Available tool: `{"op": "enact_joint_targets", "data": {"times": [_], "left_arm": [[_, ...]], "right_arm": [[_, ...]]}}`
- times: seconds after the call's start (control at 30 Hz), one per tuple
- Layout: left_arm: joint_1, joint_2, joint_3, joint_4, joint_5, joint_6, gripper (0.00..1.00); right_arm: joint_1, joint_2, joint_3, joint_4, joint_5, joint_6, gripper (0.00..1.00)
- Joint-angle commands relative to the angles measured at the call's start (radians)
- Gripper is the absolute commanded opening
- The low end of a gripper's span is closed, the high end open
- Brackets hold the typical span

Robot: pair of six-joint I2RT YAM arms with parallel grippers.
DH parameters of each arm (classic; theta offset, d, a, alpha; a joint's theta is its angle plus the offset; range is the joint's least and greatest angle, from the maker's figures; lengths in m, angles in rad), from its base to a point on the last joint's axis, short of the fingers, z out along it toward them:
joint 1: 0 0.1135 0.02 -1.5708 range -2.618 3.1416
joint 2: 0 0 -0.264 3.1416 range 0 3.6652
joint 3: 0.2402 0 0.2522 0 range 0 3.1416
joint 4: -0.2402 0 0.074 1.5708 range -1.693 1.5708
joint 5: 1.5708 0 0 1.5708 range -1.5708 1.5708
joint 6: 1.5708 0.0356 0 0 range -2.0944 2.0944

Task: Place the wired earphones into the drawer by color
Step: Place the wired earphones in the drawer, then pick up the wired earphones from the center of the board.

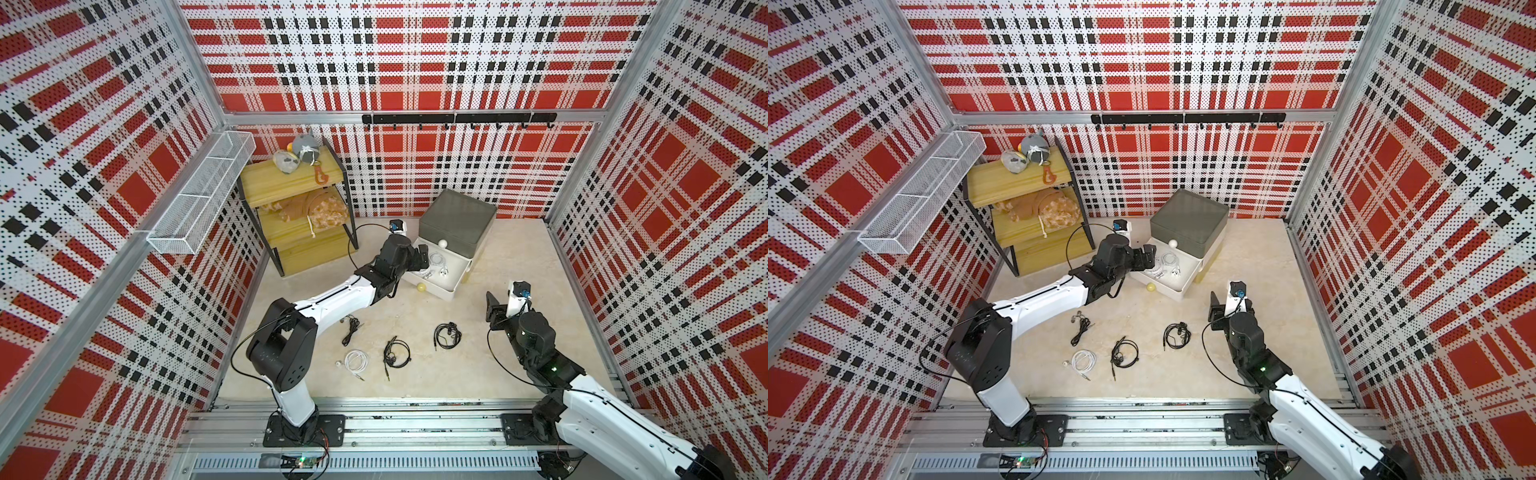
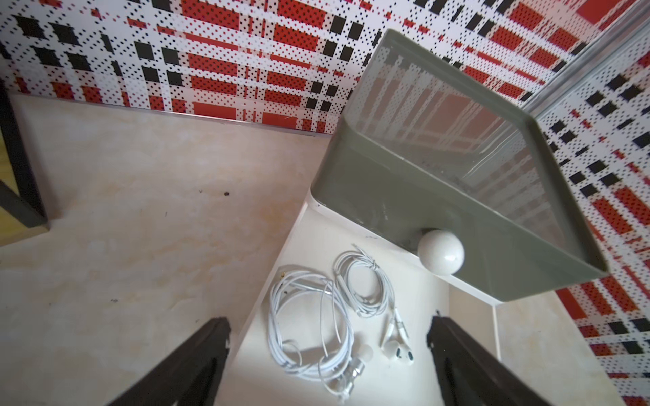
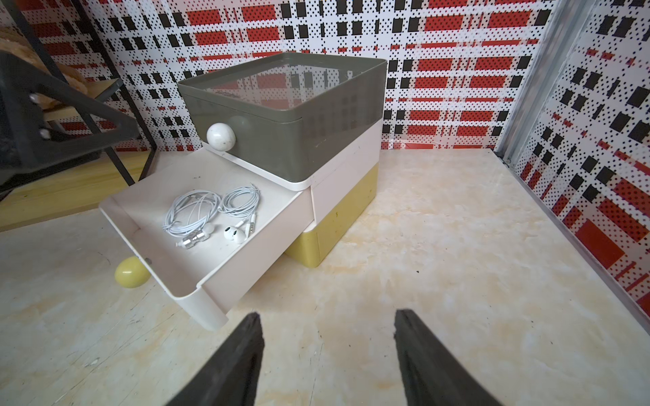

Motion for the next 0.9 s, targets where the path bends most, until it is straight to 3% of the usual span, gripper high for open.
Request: {"op": "enact_joint_targets", "data": {"times": [0.0,0.4,0.87], "left_arm": [[0.006,-0.088,-0.067,0.015,-0.024,-0.021,0.99],[-0.004,-0.375,-0.344,-0.085,-0.099,-0.089,0.99],[-0.076,-0.614,-0.541,-0.256,-0.158,-0.167,0.99]], "right_arm": [[-0.005,0.001,-0.009,0.008,-0.005,0.011,0.66],[-0.004,0.048,-0.001,0.021,-0.037,0.013,0.66],[-0.005,0.097,0.001,0.034,-0.023,0.010,0.66]]}}
